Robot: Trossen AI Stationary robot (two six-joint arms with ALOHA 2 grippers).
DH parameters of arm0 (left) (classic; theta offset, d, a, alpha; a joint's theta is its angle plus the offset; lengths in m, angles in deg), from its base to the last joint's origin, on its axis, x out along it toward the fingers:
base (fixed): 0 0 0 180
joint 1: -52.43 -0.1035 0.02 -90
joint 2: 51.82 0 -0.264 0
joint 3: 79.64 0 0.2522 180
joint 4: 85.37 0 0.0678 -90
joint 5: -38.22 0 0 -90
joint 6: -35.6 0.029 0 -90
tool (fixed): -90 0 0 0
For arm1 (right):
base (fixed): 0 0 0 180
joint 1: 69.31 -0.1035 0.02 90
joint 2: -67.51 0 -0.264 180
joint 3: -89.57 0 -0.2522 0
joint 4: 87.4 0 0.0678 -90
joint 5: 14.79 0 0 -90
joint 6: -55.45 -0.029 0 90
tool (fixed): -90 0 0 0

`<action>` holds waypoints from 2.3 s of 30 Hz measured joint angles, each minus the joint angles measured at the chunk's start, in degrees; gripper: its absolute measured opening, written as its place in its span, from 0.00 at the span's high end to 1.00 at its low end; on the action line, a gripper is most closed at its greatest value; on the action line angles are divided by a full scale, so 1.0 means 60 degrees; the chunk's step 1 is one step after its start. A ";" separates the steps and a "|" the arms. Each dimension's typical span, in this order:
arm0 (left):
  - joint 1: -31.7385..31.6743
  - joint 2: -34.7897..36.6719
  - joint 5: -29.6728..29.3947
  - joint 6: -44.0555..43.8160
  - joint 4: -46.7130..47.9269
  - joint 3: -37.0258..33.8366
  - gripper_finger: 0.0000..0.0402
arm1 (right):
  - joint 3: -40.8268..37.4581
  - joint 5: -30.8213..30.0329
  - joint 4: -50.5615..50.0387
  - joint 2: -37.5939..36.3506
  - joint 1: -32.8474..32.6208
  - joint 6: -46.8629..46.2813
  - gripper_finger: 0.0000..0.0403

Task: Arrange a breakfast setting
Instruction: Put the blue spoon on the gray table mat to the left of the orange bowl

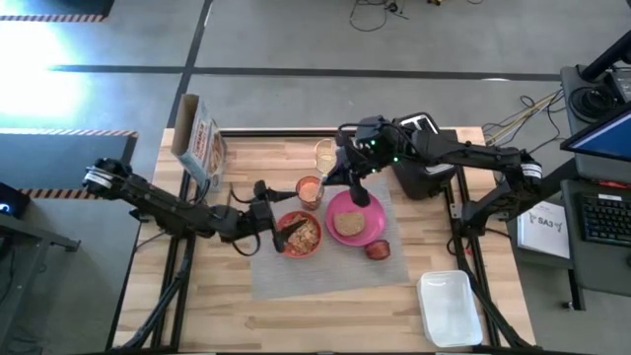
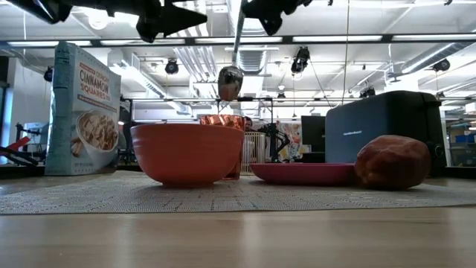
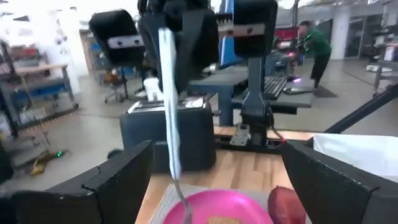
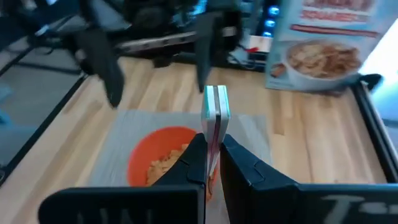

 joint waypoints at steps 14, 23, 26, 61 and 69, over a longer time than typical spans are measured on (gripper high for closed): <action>-0.0104 -0.1093 0.0241 0.0352 -0.0014 0.1193 0.37 | 0.0000 0.0066 -0.0169 0.0028 -0.1083 0.1236 0.97; -0.0219 -0.1869 -0.0047 0.0358 0.0211 0.1931 0.45 | 0.0000 0.0033 -0.0074 0.0028 -0.1424 0.1243 0.97; -0.0216 -0.1804 -0.0052 0.0352 0.0184 0.1911 0.47 | 0.0000 0.0034 -0.0081 0.0028 -0.1427 0.1254 0.97; -0.0336 -0.1636 0.1354 -0.0060 0.0427 0.1918 0.98 | 0.0000 -0.0079 -0.0150 -0.0262 -0.1417 -0.0202 0.73; -0.0340 -0.1249 0.1642 0.0479 0.1726 0.1927 0.98 | 0.0000 -0.0837 -0.0451 -0.0859 -0.1390 -0.0276 0.54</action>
